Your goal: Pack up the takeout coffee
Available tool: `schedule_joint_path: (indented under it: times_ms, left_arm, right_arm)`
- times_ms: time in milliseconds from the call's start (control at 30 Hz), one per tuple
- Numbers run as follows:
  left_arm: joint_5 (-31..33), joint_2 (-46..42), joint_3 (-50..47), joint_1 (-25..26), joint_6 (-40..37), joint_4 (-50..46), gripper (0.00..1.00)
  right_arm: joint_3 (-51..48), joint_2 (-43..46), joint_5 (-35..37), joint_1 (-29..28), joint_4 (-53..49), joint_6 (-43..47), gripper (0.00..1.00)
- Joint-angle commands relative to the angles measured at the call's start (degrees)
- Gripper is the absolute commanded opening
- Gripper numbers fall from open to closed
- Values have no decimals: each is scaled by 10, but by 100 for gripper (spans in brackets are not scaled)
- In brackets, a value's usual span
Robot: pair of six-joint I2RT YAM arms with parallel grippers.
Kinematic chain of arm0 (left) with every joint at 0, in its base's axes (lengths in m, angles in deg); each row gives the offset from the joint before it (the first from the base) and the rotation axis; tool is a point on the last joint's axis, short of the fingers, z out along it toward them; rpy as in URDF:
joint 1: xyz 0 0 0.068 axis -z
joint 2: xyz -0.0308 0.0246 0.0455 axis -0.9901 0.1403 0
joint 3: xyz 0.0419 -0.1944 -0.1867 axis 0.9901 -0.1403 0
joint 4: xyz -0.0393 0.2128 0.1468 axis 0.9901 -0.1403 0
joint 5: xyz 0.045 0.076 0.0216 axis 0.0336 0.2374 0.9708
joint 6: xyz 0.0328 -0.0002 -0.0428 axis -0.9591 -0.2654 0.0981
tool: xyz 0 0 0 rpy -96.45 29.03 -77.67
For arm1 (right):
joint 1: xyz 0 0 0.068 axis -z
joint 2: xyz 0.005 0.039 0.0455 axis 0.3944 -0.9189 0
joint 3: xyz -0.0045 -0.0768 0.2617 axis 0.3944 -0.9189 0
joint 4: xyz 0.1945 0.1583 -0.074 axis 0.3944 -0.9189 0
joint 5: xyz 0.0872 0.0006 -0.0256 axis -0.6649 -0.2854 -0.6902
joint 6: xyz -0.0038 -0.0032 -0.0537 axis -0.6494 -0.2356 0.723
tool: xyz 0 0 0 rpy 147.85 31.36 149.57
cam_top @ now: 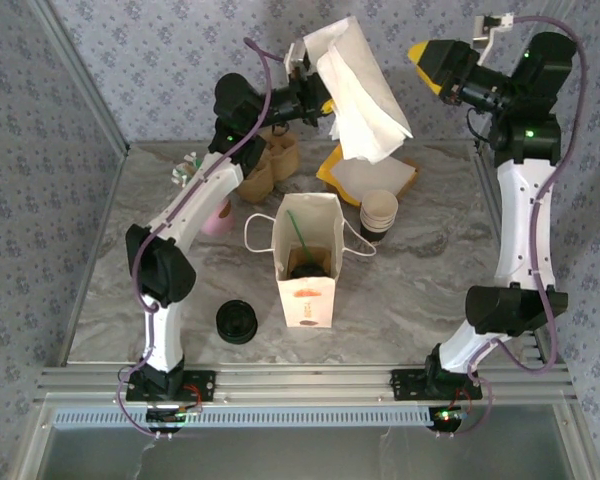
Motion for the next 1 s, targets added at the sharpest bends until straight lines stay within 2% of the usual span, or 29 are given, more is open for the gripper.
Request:
schedule_joint_path:
  times_ms: [0,233,433,633,967]
  left_arm:
    - [-14,-37,-7,2,-3,30,0]
    - [-18,-47,-13,3,-4,28,0]
    - [-19,-49,-12,2,-5,26,0]
    - [-17,-47,-9,0,-7,23,0]
    - [-19,-51,-13,-7,-9,16,0]
  right_arm:
    - [7,-17,-55,-19,55,-4,100]
    - [40,-77,-121,-78,103,-38,98]
    - [24,-69,-138,-115,125,-38,93]
    - [-1,-43,-130,-127,104,-11,90]
    - [0,-26,-132,-130,43,38,79]
